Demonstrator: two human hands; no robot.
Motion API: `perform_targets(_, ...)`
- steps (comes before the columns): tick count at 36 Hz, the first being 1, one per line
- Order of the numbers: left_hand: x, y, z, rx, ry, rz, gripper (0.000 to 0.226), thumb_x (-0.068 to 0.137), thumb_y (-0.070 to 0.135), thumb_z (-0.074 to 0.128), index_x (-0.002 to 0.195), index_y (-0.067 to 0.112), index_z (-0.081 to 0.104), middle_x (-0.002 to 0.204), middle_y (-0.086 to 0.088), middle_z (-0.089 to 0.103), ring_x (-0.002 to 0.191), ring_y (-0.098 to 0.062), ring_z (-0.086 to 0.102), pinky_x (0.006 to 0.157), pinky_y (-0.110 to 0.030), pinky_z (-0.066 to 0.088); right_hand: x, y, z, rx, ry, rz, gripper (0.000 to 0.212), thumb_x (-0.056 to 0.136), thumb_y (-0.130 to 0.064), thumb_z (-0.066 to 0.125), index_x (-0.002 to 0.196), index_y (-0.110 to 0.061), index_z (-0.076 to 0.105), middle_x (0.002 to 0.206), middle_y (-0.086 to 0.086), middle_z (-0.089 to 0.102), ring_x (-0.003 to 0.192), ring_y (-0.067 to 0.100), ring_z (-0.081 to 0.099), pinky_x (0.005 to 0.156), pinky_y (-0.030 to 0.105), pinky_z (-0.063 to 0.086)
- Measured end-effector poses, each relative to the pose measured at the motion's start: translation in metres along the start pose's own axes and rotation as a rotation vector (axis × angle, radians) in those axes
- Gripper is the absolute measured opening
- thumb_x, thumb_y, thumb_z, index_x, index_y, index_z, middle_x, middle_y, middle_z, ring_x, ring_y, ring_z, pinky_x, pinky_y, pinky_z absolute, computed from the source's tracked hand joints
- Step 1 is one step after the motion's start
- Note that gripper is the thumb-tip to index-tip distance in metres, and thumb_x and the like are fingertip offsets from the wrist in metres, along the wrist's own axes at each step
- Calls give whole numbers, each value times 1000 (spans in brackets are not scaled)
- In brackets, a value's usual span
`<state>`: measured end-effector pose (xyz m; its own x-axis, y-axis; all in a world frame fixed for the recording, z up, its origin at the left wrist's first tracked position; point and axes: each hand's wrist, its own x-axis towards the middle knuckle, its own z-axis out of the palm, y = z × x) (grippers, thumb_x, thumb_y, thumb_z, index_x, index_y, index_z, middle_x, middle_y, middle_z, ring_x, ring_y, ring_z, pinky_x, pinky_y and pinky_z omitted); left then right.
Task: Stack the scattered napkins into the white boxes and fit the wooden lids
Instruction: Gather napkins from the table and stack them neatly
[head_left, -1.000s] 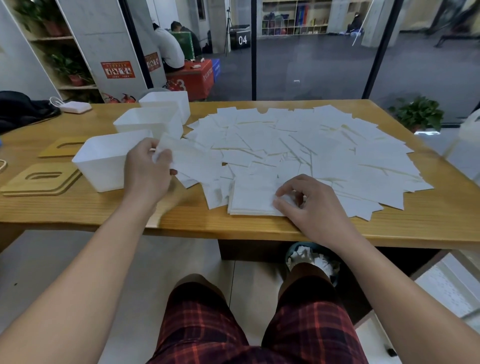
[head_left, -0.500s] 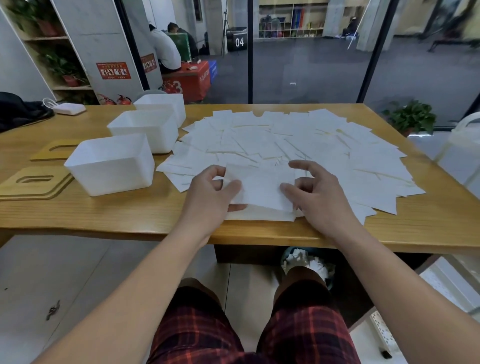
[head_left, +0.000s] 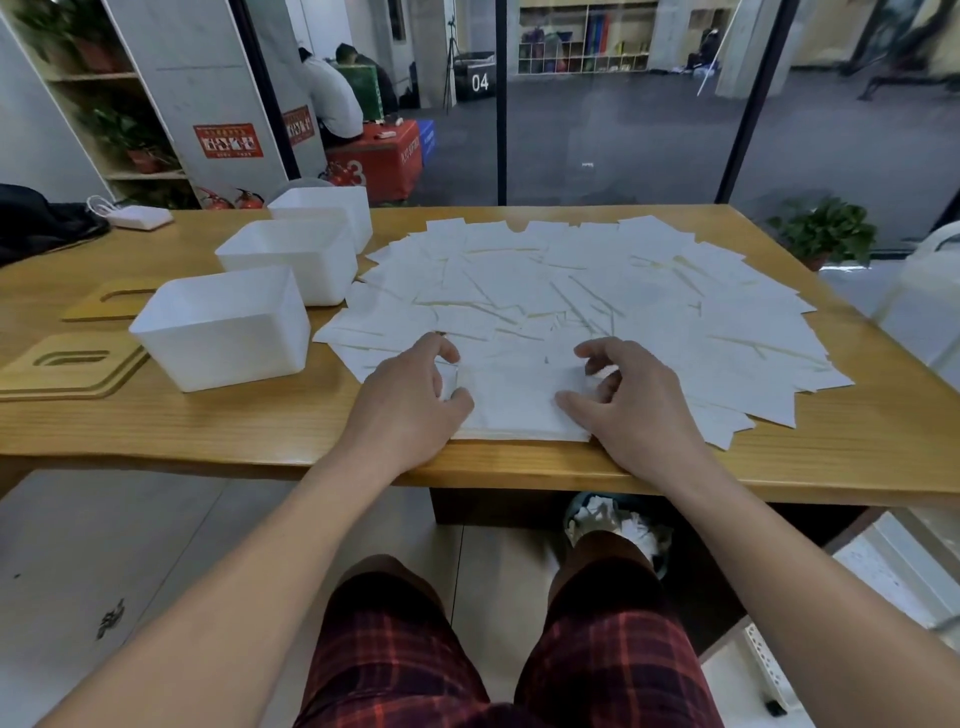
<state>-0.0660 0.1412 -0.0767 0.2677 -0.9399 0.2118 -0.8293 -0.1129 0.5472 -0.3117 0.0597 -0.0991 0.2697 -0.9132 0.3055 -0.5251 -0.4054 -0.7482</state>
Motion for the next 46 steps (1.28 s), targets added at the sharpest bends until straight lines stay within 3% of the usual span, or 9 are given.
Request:
perform_targets(5, 15, 4, 1, 158, -128, 153, 45, 104, 60, 58, 142, 36, 58, 142, 10, 52, 134, -17, 44, 114, -41, 40, 8, -4, -3, -132, -146, -93, 54, 93, -48, 78, 142, -34, 62, 136, -16, 58, 103, 2, 56, 83, 11, 40)
perform_targets(8, 24, 4, 3, 276, -224, 167, 56, 104, 69, 50, 151, 39, 50, 157, 9, 45, 147, -22, 33, 118, -44, 27, 11, -7, -3, -174, -254, -87, 58, 94, -51, 77, 147, -32, 62, 127, -19, 59, 109, 8, 59, 87, 24, 44)
perform_targets(14, 29, 1, 5, 330, -270, 165, 65, 98, 79, 47, 148, 39, 51, 146, 7, 52, 140, -23, 37, 115, -46, 27, 14, -5, -5, -231, -251, -111, 58, 89, -60, 77, 142, -38, 64, 108, -17, 64, 108, 16, 60, 104, 46, 49)
perform_targets(24, 38, 17, -4, 262, -365, 122, 55, 95, 70, 65, 135, 35, 55, 140, 8, 53, 136, -22, 40, 102, -39, 31, 22, -10, -8, -328, -319, -177, 63, 91, -59, 73, 148, -39, 56, 131, -19, 64, 127, 17, 50, 112, 43, 31)
perform_targets(28, 30, 16, -7, 22, -295, 108, 28, 92, 58, 75, 106, 42, 57, 113, 20, 60, 112, -13, 55, 88, -36, 46, 19, -7, -10, -277, -276, -178, 74, 87, -59, 78, 153, -42, 50, 142, -22, 59, 133, 14, 47, 115, 42, 31)
perform_targets(33, 9, 22, -6, -315, -70, 143, 28, 89, 42, 86, 107, 38, 65, 104, 10, 69, 70, -9, 55, 67, -31, 47, 9, -7, -9, 98, -199, -41, 72, 86, -49, 86, 149, -48, 51, 131, -17, 63, 118, 6, 61, 99, 31, 51)
perform_targets(38, -10, 25, -1, -592, 100, 99, 37, 88, 31, 89, 118, 37, 69, 116, 16, 69, 93, -11, 63, 80, -24, 54, -6, -29, -4, 526, -119, 48, 37, 94, -23, 83, 126, -39, 73, 109, 9, 75, 95, 32, 73, 75, 45, 61)
perform_targets(43, -27, 20, 13, -771, 76, 25, 64, 91, 16, 84, 138, 49, 56, 127, 9, 66, 112, -14, 67, 94, -32, 58, -23, -39, 5, 600, -146, 68, 35, 98, -20, 78, 126, -39, 70, 112, 4, 76, 95, 29, 74, 79, 50, 60)
perform_targets(46, -35, 17, 18, -803, 60, 7, 79, 89, 1, 79, 145, 47, 48, 123, 6, 66, 106, -11, 68, 87, -23, 55, -30, -36, 9, 480, -130, 69, 40, 97, -25, 77, 128, -46, 64, 124, -21, 67, 84, 13, 66, 75, 31, 54)
